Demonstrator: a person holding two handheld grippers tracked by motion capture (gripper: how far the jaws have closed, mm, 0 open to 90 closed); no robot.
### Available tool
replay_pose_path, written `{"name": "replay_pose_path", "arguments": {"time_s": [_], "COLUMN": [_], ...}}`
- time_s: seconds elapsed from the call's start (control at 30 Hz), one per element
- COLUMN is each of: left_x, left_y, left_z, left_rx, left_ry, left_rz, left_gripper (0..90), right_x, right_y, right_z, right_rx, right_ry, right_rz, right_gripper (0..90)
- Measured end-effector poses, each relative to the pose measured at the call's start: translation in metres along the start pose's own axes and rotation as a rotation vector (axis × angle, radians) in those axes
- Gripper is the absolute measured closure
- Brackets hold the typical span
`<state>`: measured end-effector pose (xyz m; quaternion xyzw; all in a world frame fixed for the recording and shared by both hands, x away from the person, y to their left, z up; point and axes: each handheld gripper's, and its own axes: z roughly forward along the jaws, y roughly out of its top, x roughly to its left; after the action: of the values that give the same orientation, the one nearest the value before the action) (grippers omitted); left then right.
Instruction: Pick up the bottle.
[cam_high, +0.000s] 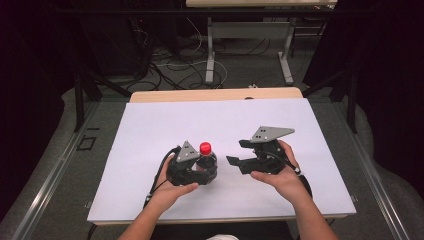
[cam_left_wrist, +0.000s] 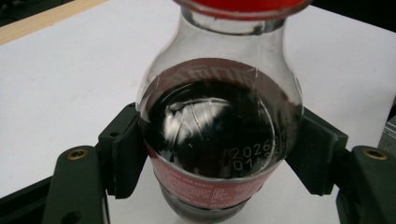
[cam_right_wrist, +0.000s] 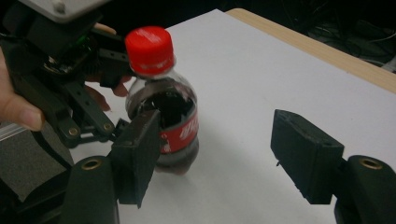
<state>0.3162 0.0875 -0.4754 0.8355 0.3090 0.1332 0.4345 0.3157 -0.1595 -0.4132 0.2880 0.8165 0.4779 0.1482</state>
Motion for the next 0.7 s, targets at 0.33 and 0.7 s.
{"name": "replay_pose_path", "arguments": {"time_s": [0.33, 0.7], "left_x": [-0.017, -0.032], "left_y": [-0.008, -0.012], "left_z": [0.016, 0.024], "left_rx": [0.008, 0.029], "left_ry": [-0.028, -0.065], "left_rz": [0.006, 0.035], "left_gripper": [30.0, 29.9], "right_x": [0.015, 0.024], "right_y": [0.001, -0.002], "right_z": [0.001, 0.01], "right_rx": [-0.031, -0.014], "right_ry": [0.043, 0.086], "right_rz": [-0.013, -0.005], "right_gripper": [42.2, 52.7]}}
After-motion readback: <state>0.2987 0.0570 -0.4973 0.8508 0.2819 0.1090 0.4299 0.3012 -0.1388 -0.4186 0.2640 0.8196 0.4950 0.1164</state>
